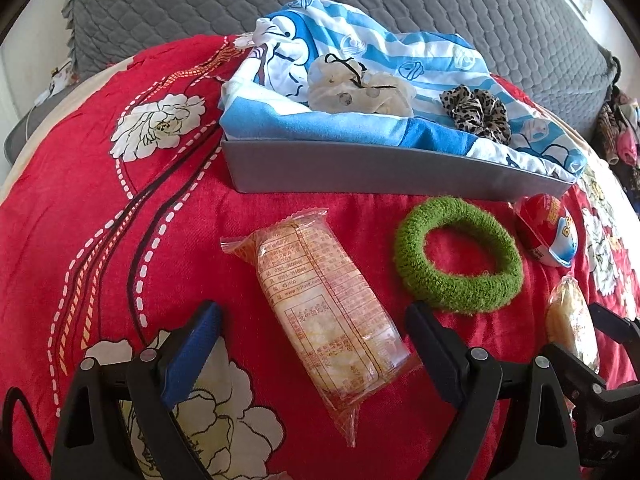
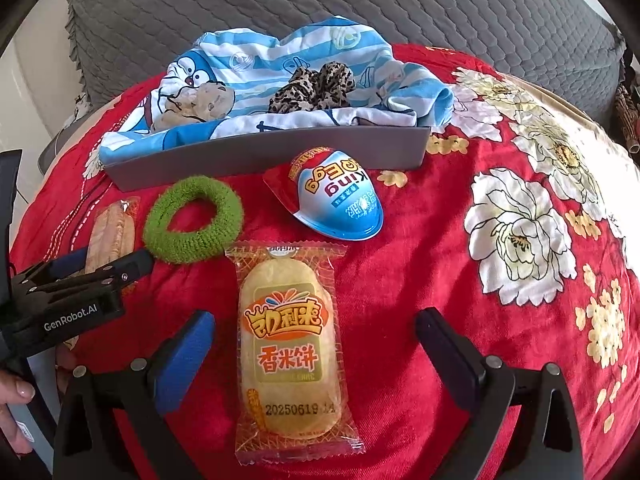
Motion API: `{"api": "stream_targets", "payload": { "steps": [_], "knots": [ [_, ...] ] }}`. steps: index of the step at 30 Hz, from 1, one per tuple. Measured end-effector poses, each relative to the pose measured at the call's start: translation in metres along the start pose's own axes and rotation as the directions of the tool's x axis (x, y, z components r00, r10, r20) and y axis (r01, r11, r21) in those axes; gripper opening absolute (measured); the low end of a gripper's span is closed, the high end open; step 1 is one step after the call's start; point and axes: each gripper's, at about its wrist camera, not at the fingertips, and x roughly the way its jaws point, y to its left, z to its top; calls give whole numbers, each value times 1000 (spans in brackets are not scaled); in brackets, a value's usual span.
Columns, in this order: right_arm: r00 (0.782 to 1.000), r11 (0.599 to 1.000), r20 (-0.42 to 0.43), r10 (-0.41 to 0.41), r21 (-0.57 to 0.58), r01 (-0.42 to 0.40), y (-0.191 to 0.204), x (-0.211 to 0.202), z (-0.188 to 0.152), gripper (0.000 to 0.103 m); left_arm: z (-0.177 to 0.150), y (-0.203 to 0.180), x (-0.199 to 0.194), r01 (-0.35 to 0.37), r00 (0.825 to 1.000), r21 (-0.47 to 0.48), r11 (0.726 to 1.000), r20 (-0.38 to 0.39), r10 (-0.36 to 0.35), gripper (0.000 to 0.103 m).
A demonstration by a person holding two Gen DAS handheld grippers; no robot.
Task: Organize objects
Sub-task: 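Move the left gripper to the clear cracker packet while the right approaches the yellow rice-cake packet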
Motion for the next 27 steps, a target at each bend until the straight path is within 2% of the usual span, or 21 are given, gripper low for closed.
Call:
{"api": "stream_targets", "payload": {
  "steps": [27],
  "knots": [
    [1000,1000,-11,-23,-10,23,3,7,-2,102,1,3,0,4,1000,-8,1000,1,-4,93]
  ]
}}
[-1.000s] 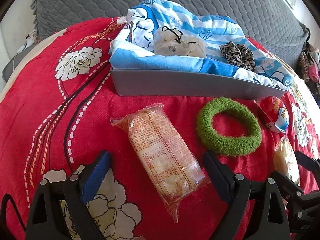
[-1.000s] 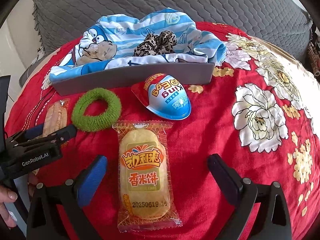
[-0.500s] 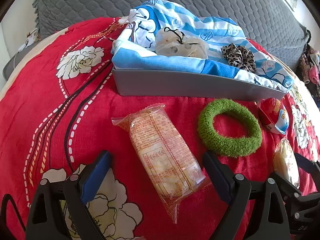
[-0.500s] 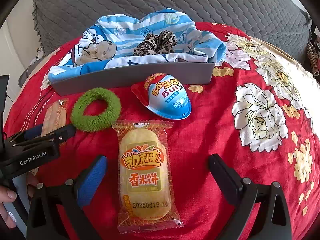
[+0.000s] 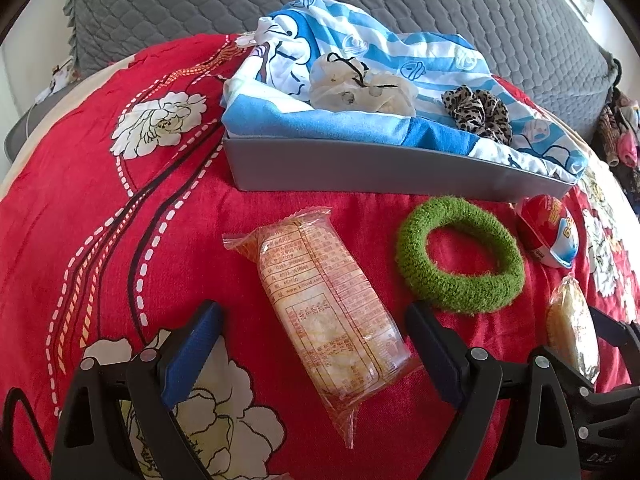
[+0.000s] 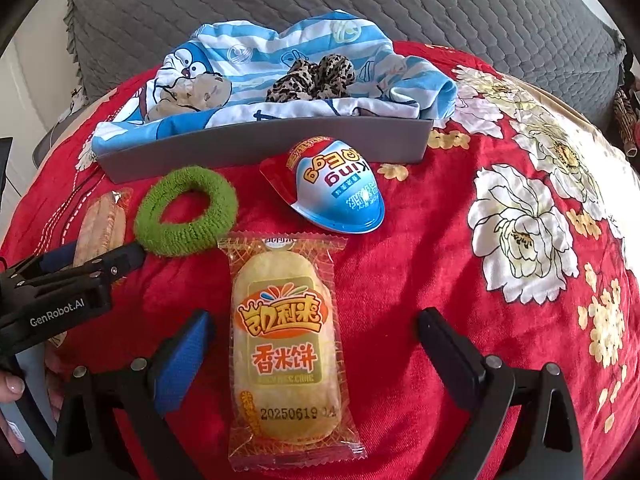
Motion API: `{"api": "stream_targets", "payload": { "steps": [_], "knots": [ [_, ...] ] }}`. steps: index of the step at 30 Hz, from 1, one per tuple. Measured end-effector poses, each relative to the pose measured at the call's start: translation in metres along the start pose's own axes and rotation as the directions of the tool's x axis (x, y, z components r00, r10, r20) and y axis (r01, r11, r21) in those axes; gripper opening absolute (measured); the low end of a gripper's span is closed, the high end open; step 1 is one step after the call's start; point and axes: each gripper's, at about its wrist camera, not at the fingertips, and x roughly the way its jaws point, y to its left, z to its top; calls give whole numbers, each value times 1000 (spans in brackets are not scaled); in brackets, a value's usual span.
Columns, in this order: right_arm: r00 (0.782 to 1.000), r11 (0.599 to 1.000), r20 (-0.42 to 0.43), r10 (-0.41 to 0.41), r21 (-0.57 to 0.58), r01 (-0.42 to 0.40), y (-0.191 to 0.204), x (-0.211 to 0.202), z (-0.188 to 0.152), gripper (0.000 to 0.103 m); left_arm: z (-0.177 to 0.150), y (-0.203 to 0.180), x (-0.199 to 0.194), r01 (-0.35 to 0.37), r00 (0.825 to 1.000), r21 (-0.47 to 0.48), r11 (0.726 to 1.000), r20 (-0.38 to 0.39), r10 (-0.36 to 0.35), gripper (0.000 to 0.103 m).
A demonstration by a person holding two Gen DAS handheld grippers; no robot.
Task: Organize objects
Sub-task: 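Move the left gripper to the clear cracker packet while the right approaches the yellow rice-cake packet, then close the left gripper on the clear cracker packet while the right grips the yellow rice-cake packet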
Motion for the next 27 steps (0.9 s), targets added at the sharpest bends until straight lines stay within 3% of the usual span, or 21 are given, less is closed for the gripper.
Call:
{"api": "stream_targets", "payload": {
  "steps": [8,13,17,18,20,23,27],
  "knots": [
    [1000,1000,4,-2,-4,2,0,-1,0,95,0,-1,-2,10,1000,-6,1000,0,-10,90],
    [1000,1000,9,-10,-7,10,-1,-2,2,87,1,-1,-5,7,1000,-1,1000,7,-7,76],
    [1000,1000,14,-14,-14,14,-1,-3,2,80,1,-2,-6,6,1000,0,1000,7,-6,71],
    [1000,1000,16,-14,-18,15,0,-4,2,79,2,-2,-6,2,1000,3,1000,8,-2,65],
    [1000,1000,20,-14,-25,14,1,-5,2,71,2,-2,-8,0,1000,6,1000,13,0,57],
    [1000,999,19,5,-43,-5,5,-6,2,58,2,-2,-8,7,1000,0,1000,11,-7,56],
    [1000,997,18,8,-77,-7,13,-6,2,53,3,0,-9,8,1000,-4,1000,12,-8,47]
  ]
}}
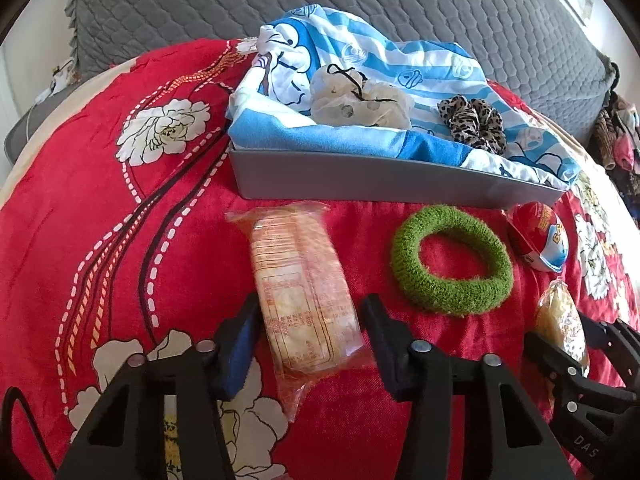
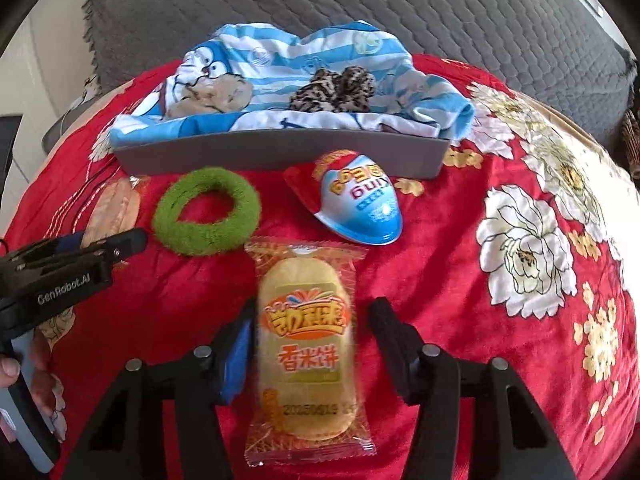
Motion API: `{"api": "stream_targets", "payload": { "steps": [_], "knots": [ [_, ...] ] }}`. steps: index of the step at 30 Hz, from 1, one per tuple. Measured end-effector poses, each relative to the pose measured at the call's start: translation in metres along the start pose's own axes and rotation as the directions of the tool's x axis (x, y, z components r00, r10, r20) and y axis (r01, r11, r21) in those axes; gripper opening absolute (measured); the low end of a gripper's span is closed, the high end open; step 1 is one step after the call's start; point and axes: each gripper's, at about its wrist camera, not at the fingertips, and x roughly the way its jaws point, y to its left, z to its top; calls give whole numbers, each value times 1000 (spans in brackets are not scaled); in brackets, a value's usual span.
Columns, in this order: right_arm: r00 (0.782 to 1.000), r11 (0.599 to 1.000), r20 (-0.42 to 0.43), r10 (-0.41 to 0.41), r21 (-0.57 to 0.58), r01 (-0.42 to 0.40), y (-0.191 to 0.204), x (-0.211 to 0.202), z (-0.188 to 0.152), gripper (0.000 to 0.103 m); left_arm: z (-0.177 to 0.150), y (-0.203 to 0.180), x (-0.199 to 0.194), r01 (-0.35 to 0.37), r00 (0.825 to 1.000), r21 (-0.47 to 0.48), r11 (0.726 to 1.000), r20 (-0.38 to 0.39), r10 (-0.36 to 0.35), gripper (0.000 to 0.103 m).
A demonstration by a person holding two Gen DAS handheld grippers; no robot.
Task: Organize objects
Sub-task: 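Close the left gripper on the clear cracker packet while the right grips the yellow rice-cake packet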
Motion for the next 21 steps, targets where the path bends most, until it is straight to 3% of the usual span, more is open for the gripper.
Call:
{"api": "stream_targets", "payload": {
  "steps": [1,4,21],
  "knots": [
    [1000,1000,-1,4,1,-4,0,0,0,51,0,1,0,3,1000,-4,1000,0,-3,40],
    [1000,1000,-4,12,2,-12,0,0,1,44,1,3,0,11,1000,-16,1000,-3,-11,40],
    [997,997,-24,74,8,-74,4,-6,0,40,-6,0,-6,5,1000,-11,1000,-15,-6,39]
  ]
}}
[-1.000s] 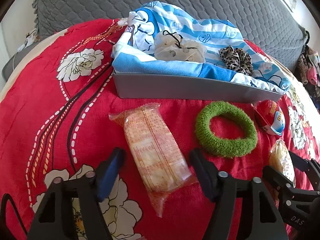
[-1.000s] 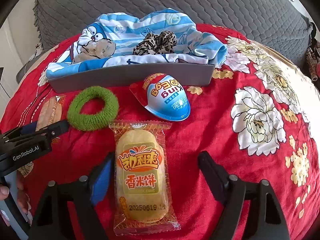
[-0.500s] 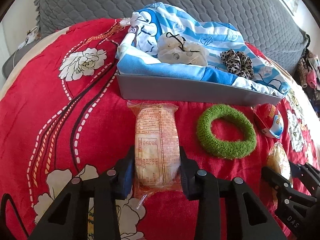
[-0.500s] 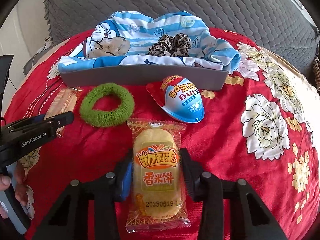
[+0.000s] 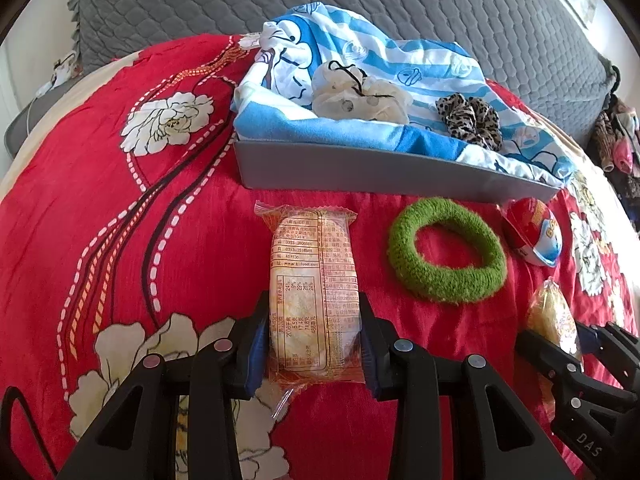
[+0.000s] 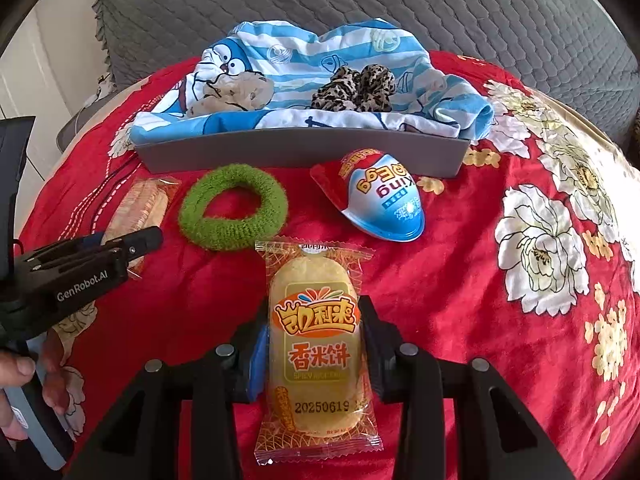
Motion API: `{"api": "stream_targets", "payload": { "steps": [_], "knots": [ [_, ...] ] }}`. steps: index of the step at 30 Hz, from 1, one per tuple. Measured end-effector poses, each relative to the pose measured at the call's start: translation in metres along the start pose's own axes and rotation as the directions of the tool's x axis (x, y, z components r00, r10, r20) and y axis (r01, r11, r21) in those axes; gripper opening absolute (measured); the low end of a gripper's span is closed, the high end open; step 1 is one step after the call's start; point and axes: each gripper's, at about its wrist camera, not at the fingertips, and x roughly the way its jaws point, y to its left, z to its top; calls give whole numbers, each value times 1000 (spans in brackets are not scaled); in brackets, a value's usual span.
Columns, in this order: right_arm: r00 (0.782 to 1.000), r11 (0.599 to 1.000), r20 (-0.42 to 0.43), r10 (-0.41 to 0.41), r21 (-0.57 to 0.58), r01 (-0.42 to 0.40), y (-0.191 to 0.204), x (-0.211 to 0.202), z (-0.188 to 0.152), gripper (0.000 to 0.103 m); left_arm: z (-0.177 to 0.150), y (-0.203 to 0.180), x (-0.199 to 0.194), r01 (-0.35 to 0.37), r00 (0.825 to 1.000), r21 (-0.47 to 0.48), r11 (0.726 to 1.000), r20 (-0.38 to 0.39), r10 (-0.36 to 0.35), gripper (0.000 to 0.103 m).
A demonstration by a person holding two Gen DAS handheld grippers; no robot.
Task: Organize objects
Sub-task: 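Close the left gripper on the clear cracker packet while the right grips the yellow rice-cake packet, then lift both held packets off the bed cover and carry them toward the grey tray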
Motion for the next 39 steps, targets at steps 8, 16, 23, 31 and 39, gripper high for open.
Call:
{"api": "stream_targets", "payload": {
  "steps": [8,16,23,31,39],
  "knots": [
    [1000,1000,-9,28,5,-28,4,-6,-5,40,-17,-8,-13,-12,1000,26,1000,-19,13,39],
    [1000,1000,-5,26,-17,-26,9,-12,-9,40,-31,-12,-22,-27,999,43,999,-41,29,39],
    [1000,999,-3,23,-38,-23,12,-19,-14,40,-39,-21,-34,-23,998,63,998,-50,26,39],
    [1000,999,15,18,-47,-17,10,-37,-23,40,-42,-32,-60,3,1000,84,996,-11,-2,39],
    [998,998,65,24,-58,-21,12,-63,-24,40,-47,-44,-88,16,1000,94,995,22,-18,39]
  ]
}}
